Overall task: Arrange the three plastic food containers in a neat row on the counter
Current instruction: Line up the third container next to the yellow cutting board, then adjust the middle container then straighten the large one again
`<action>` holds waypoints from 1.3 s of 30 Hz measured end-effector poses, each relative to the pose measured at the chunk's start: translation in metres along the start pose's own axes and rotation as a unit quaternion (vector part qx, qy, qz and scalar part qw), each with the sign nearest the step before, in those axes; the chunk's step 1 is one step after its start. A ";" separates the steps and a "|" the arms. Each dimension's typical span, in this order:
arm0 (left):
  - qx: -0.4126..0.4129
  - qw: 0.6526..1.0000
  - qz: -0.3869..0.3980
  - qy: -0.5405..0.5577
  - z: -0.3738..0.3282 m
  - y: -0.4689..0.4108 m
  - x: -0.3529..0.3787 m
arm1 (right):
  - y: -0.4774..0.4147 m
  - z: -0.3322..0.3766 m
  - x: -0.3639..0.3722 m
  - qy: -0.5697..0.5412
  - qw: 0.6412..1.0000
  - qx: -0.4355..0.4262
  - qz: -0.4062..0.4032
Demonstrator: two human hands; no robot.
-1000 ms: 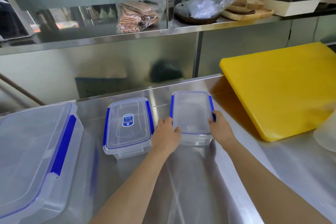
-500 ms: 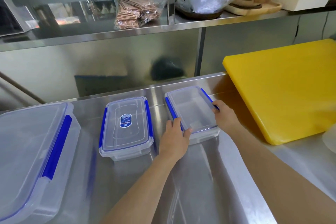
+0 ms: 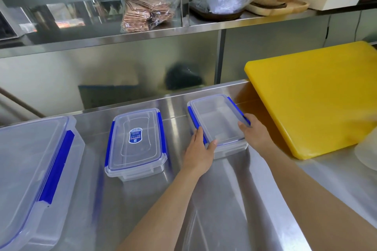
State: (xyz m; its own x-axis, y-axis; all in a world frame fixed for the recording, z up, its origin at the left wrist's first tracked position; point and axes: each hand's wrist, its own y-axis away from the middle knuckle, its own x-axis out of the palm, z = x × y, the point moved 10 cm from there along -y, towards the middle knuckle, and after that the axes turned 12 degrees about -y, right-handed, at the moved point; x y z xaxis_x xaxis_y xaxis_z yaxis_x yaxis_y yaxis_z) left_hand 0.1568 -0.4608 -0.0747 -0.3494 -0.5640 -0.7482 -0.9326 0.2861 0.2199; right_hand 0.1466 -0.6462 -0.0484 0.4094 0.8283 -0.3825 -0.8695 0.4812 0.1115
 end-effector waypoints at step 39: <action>-0.210 0.953 -0.197 0.089 0.163 0.068 -0.127 | 0.108 0.052 0.218 0.068 0.930 -0.115 0.341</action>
State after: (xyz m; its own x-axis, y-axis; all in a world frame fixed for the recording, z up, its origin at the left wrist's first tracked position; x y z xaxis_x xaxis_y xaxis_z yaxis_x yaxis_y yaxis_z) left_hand 0.1523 -0.2435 -0.0662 0.0610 -0.6972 -0.7142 -0.9355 -0.2895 0.2027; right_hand 0.1564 -0.3983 -0.0717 -0.2855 0.8668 -0.4089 -0.9565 -0.2310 0.1781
